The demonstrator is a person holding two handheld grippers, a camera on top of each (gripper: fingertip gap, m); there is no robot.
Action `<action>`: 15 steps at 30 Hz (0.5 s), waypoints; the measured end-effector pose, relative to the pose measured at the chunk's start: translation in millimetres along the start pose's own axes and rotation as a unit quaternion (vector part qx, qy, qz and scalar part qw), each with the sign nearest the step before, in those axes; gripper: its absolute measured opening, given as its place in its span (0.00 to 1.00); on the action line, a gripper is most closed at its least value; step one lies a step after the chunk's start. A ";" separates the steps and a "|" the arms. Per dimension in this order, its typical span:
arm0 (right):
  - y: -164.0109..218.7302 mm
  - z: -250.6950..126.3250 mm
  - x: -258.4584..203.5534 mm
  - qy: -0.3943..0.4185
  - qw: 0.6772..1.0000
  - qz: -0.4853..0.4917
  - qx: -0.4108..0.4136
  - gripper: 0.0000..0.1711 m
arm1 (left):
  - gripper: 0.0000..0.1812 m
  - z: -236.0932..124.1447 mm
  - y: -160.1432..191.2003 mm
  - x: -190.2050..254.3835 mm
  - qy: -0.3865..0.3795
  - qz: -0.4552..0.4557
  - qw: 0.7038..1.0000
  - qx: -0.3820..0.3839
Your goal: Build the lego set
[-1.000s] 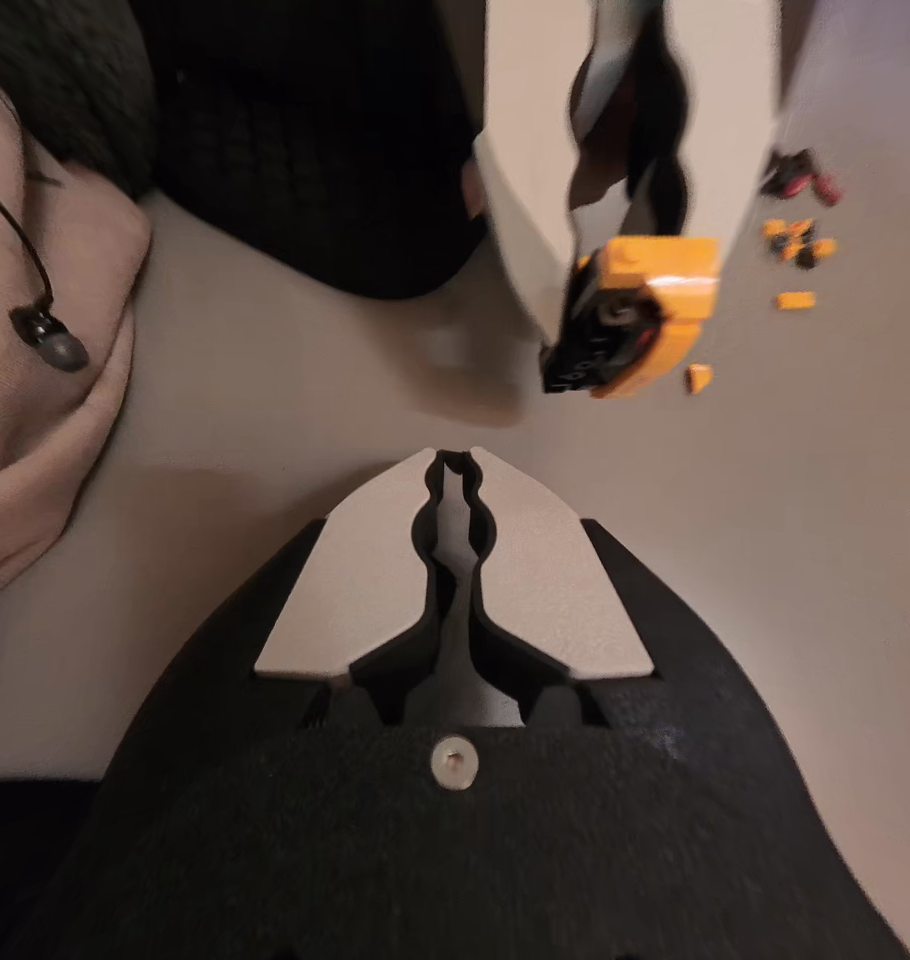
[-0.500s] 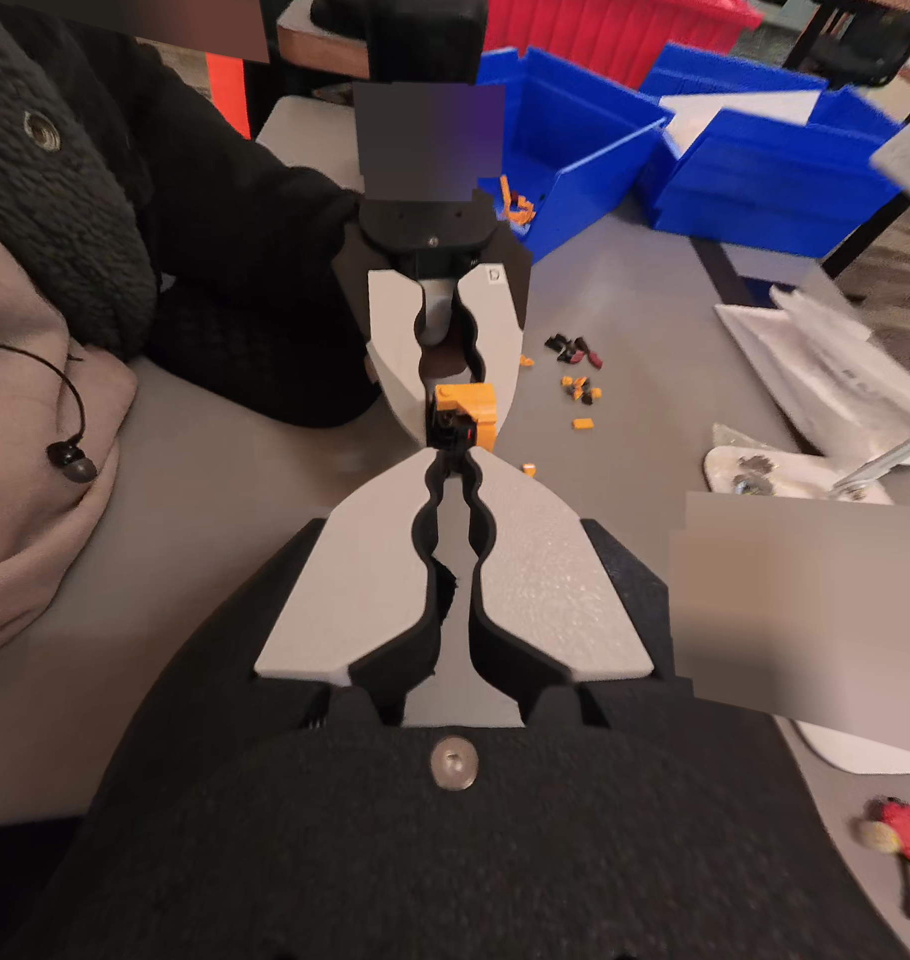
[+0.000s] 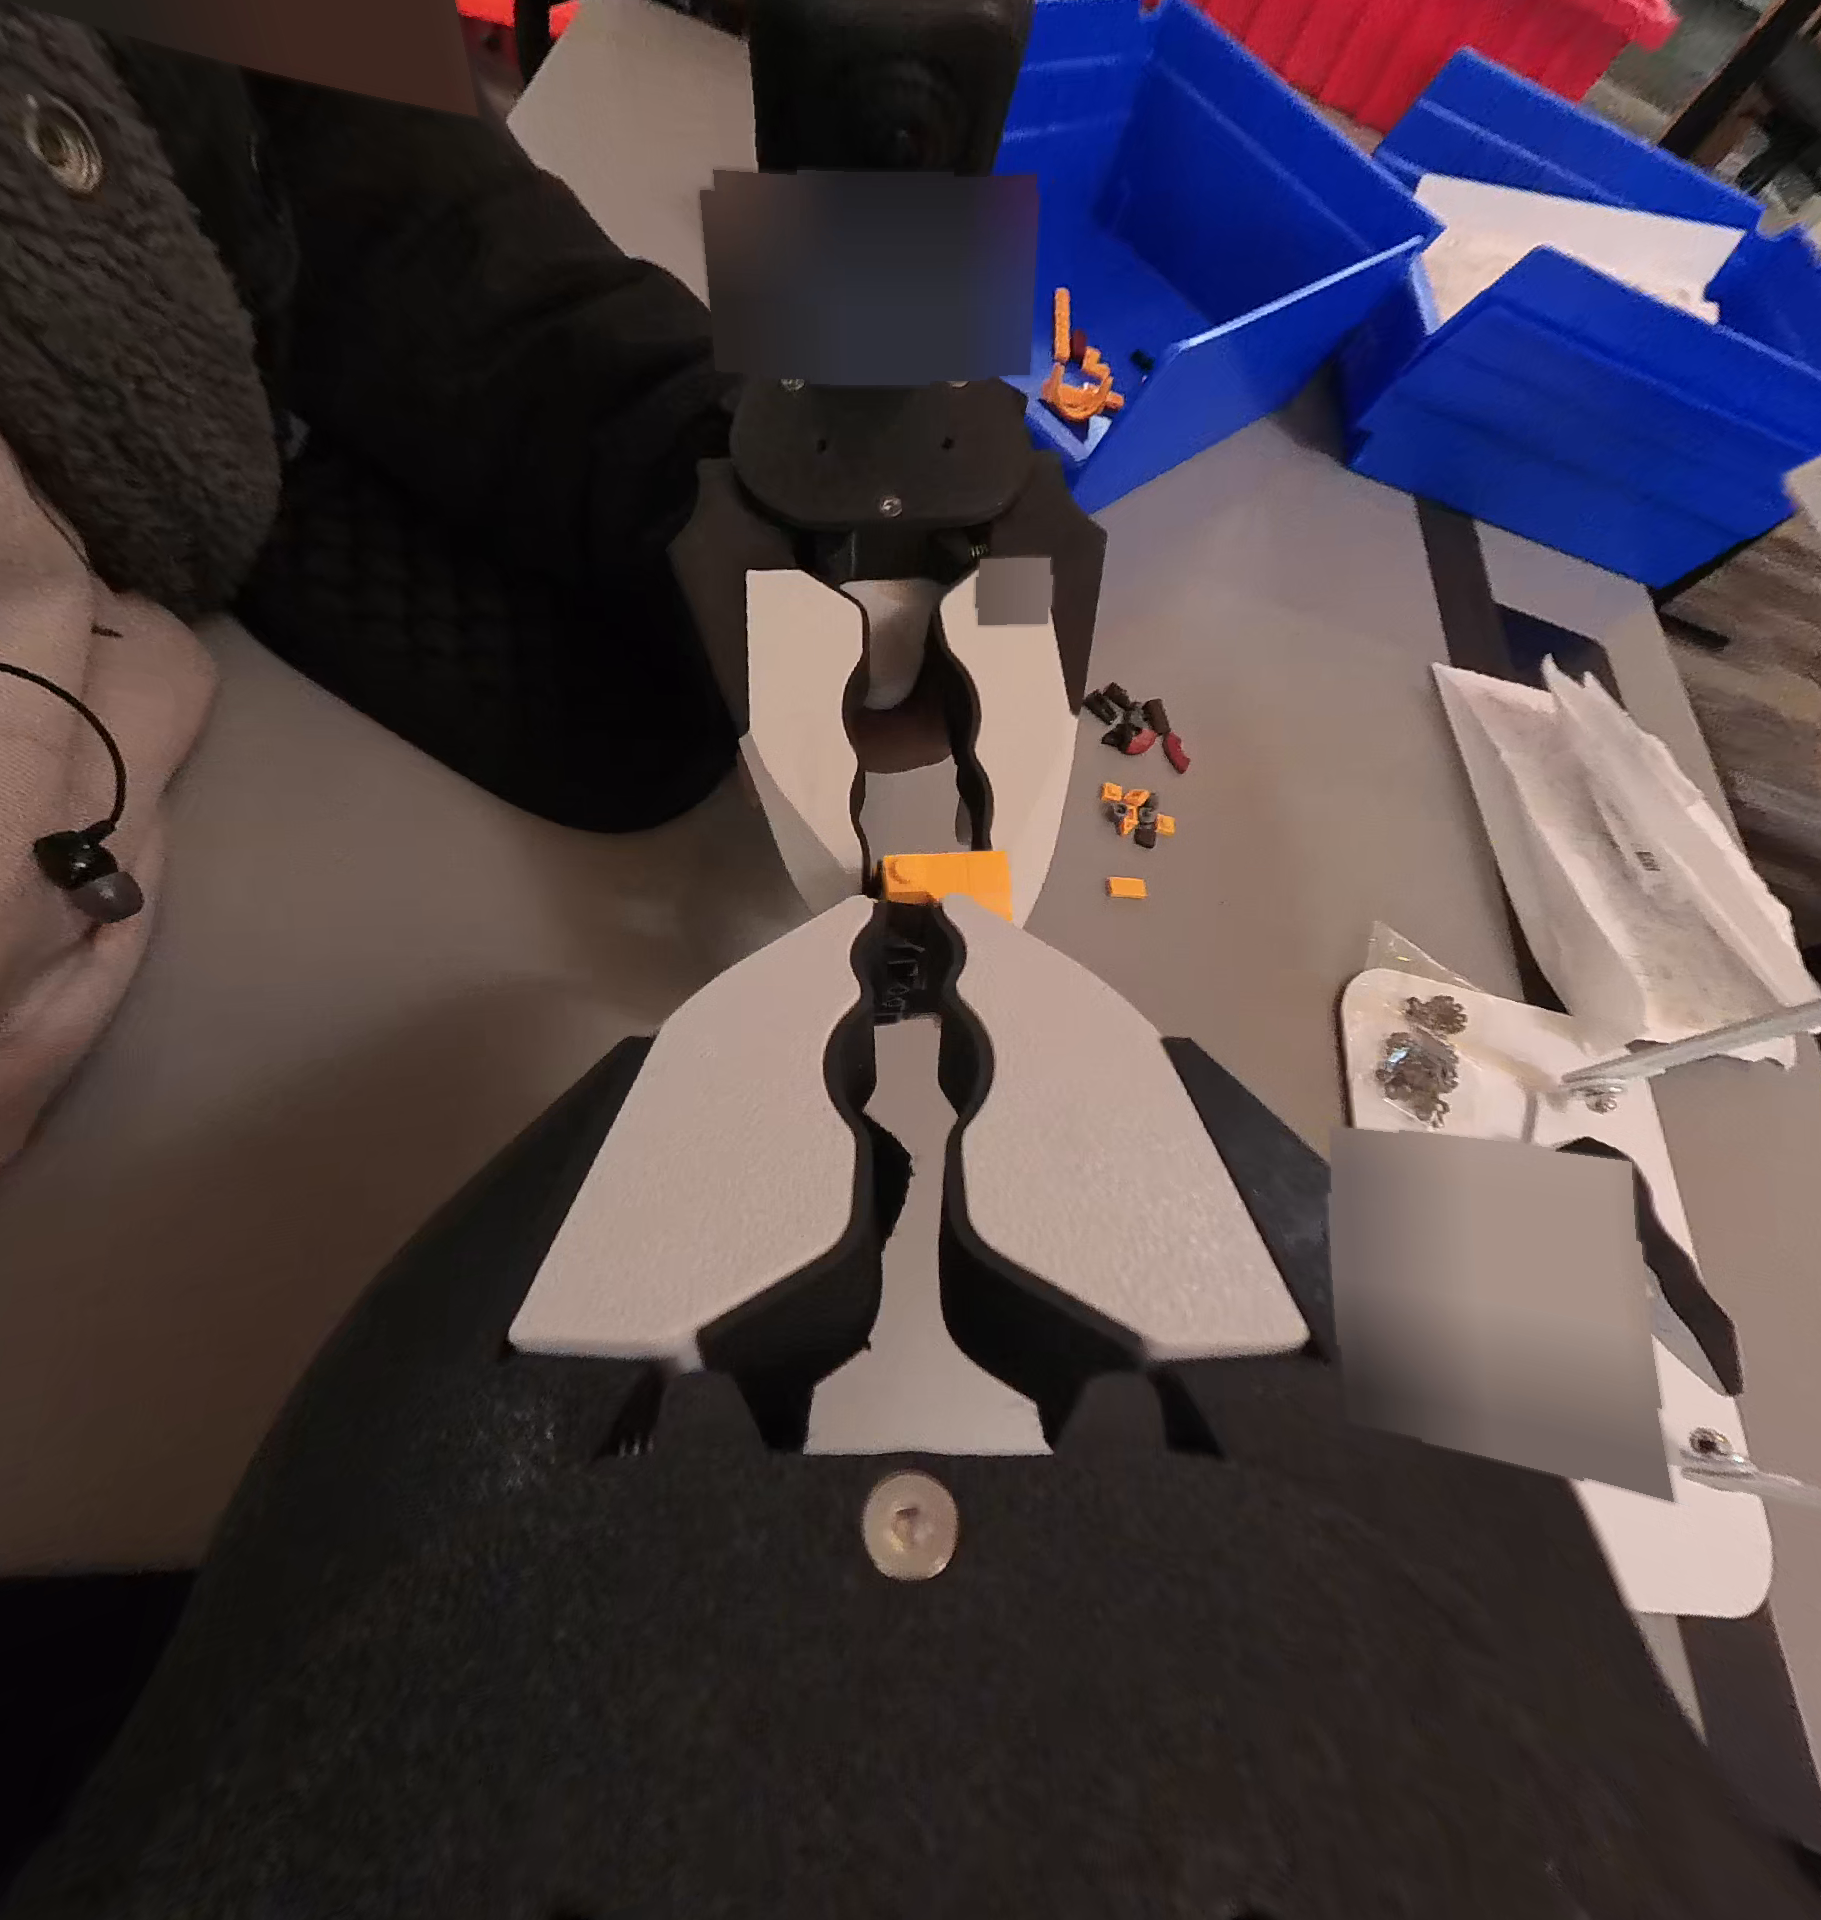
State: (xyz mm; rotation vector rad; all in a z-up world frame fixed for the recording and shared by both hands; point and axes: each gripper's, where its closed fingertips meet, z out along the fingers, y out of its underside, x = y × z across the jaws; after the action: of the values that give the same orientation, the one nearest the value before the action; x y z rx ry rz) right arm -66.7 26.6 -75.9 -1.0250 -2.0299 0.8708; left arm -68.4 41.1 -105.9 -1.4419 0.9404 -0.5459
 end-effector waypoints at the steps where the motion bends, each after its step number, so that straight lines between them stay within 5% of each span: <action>1: 1.4 2.0 -1.0 -0.002 1.000 -0.001 -0.003 0.04 | 0.15 0.4 1.0 0.9 0.001 0.001 1.000 -0.003; 15: 8.6 8.8 -3.2 -0.004 1.000 0.000 -0.020 0.04 | 0.14 1.5 5.8 6.0 0.021 -0.027 0.999 -0.007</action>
State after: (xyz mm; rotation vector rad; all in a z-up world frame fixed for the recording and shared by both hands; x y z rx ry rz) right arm -69.1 25.7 -88.3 -1.0452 -2.0620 0.8375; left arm -65.1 37.8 -113.0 -1.4762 0.9418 -0.6139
